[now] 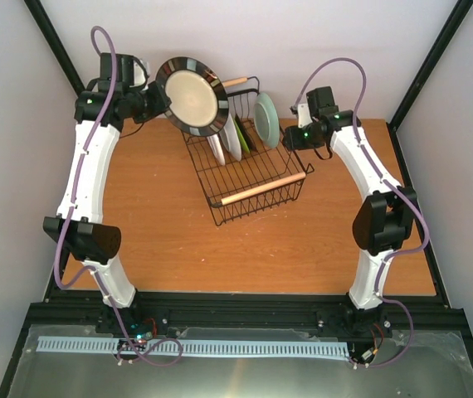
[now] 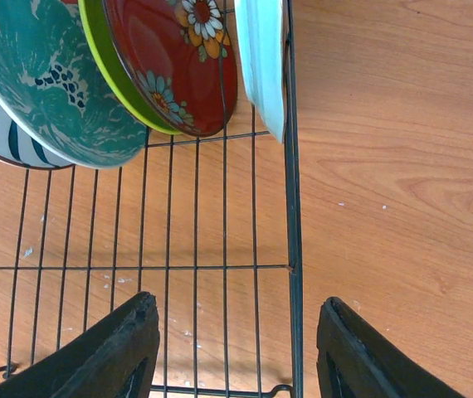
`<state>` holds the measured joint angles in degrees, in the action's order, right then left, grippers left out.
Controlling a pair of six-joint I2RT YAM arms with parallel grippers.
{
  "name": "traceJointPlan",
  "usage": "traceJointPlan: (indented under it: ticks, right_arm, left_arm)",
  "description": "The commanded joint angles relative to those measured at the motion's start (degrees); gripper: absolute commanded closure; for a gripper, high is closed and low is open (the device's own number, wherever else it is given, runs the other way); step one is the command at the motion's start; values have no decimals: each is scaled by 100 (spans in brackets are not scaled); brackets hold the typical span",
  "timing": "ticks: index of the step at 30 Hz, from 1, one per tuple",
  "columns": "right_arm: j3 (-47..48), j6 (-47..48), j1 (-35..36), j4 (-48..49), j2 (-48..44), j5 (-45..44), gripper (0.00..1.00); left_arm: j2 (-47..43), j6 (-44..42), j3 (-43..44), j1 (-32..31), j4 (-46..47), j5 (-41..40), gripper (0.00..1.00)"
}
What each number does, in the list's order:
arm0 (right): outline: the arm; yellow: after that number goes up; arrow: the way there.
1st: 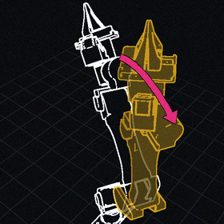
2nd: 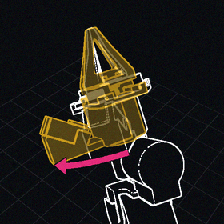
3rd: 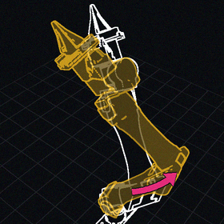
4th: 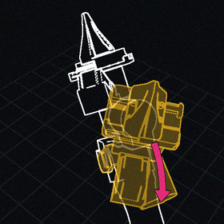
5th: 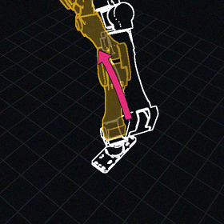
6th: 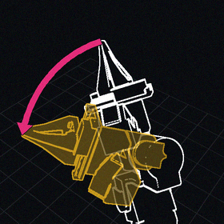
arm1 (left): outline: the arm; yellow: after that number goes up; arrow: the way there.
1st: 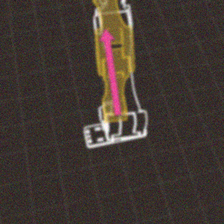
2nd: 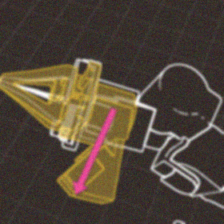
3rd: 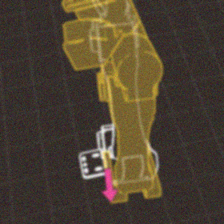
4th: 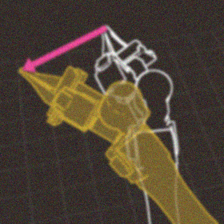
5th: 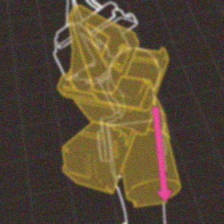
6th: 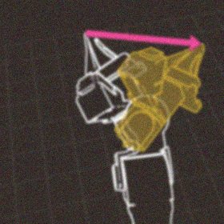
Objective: Load the plates into the dish rack
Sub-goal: Move the dish rack to the center of the board.
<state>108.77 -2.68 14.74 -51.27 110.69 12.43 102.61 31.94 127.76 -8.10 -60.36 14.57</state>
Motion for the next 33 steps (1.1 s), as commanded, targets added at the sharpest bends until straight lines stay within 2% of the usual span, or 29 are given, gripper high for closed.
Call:
traceJointPlan:
  ticks: [1, 16, 18, 21, 23, 33]
  right_arm:
    - [-66, 121, -13, 31, 103, -99, 47]
    - [120, 75, -223, 155, 699, -39, 54]
    - [130, 59, -266, 167, 745, -51, 57]
    - [147, 42, -284, 170, 788, -101, 70]
    - [114, 30, -288, 170, 783, -134, 74]
    - [156, 13, -261, 127, 945, -134, 74]
  left_arm:
    - [-338, -65, 170, 58, 824, 245, 99]
    - [-306, -126, 212, 185, 851, 304, 99]
    - [-297, -135, 226, 201, 852, 310, 99]
    - [-264, -140, 253, 212, 852, 305, 99]
    - [-227, -144, 278, 212, 846, 308, 99]
    - [-124, -171, 416, 230, 833, 379, 99]
